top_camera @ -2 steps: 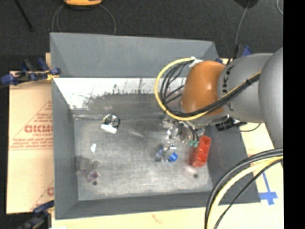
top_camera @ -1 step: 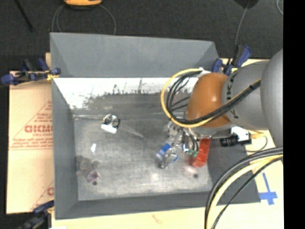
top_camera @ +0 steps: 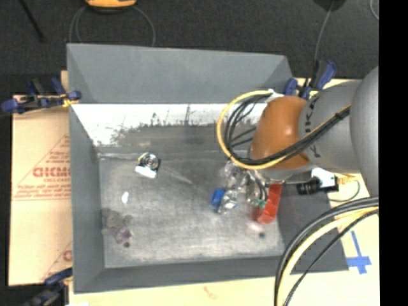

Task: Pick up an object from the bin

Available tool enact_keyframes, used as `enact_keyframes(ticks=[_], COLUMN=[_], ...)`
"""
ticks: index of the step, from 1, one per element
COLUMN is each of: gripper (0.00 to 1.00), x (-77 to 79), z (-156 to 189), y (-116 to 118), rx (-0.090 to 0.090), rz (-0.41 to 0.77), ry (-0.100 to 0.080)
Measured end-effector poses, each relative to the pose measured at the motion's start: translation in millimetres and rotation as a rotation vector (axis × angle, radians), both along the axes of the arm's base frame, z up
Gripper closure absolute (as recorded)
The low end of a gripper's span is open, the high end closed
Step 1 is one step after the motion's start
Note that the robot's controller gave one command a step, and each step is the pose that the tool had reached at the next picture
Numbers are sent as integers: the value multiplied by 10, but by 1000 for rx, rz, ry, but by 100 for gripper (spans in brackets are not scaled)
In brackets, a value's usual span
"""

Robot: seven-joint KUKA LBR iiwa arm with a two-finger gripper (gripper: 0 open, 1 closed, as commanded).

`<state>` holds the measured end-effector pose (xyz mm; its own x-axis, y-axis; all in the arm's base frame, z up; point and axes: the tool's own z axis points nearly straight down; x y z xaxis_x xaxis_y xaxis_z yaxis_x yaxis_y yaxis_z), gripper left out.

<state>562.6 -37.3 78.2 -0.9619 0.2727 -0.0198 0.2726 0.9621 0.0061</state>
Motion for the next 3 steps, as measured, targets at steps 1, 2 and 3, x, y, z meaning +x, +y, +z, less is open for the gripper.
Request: enact_keyframes(ticks=[1,2,3], gripper=[100,100,100], x=[-328,-599,-599], z=[1723,970,1532], y=[-129,-274,-278], rx=[-6,-4,-7], rz=[185,344,341], ry=[10,23,12])
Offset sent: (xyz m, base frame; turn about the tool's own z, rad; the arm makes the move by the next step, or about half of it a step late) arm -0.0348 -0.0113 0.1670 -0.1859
